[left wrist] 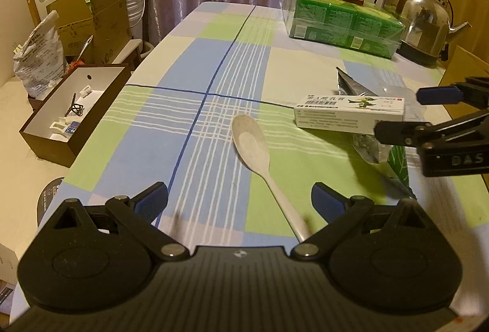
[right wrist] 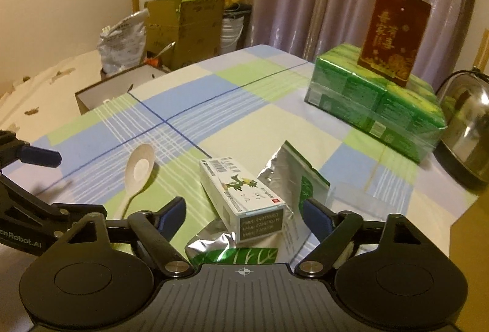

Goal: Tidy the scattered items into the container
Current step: 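Grasp the white ointment box with the right tool and lift it, then grasp the white plastic spoon with the left tool while the right tool holds the ointment box, then lift the spoon and ointment box with both tools and turn toward the cardboard box, then lower the spoon and ointment box with both tools into the cardboard box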

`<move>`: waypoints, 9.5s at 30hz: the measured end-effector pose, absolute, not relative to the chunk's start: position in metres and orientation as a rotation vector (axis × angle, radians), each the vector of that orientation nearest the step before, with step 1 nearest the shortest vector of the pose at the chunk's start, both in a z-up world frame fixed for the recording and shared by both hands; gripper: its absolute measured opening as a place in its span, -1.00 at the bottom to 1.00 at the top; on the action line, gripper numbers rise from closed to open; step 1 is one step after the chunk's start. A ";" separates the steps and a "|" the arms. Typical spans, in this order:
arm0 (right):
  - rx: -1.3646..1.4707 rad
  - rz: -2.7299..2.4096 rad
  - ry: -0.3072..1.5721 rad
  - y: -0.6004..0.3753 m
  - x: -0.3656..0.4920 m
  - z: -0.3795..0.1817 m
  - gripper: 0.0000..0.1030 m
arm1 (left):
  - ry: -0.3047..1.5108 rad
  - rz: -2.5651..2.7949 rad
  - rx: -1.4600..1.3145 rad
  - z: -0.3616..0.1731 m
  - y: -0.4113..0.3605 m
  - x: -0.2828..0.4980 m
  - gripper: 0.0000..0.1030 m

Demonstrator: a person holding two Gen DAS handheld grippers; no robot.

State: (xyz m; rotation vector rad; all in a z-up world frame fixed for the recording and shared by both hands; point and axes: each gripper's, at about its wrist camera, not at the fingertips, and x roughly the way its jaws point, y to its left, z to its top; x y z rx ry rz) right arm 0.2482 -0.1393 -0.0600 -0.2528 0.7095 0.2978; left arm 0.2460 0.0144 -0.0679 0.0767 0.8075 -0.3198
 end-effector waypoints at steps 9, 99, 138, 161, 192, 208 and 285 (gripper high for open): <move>-0.281 0.265 0.728 -0.138 0.255 -0.068 -0.16 | 0.813 -0.317 0.071 -0.076 0.014 0.255 0.91; -0.081 0.245 0.797 -0.152 0.207 -0.104 -0.31 | 0.813 -0.337 0.207 -0.089 -0.039 0.308 -0.51; 0.028 0.127 0.816 -0.200 0.127 -0.102 0.18 | 0.789 -0.573 0.424 -0.085 -0.098 0.263 -0.15; 0.034 0.115 0.810 -0.198 0.123 -0.100 0.17 | 0.864 -0.677 0.333 -0.079 -0.076 0.210 -0.45; 0.036 0.083 0.820 -0.200 0.123 -0.098 -0.31 | 0.857 -0.632 0.300 -0.068 -0.075 0.183 -0.47; 0.046 0.050 0.761 -0.196 0.084 -0.055 -0.31 | 0.844 -0.654 0.284 -0.046 -0.073 0.151 -0.47; 0.043 -0.319 0.509 -0.407 0.023 0.078 -0.31 | 0.652 -1.086 0.222 0.102 -0.309 0.114 -0.47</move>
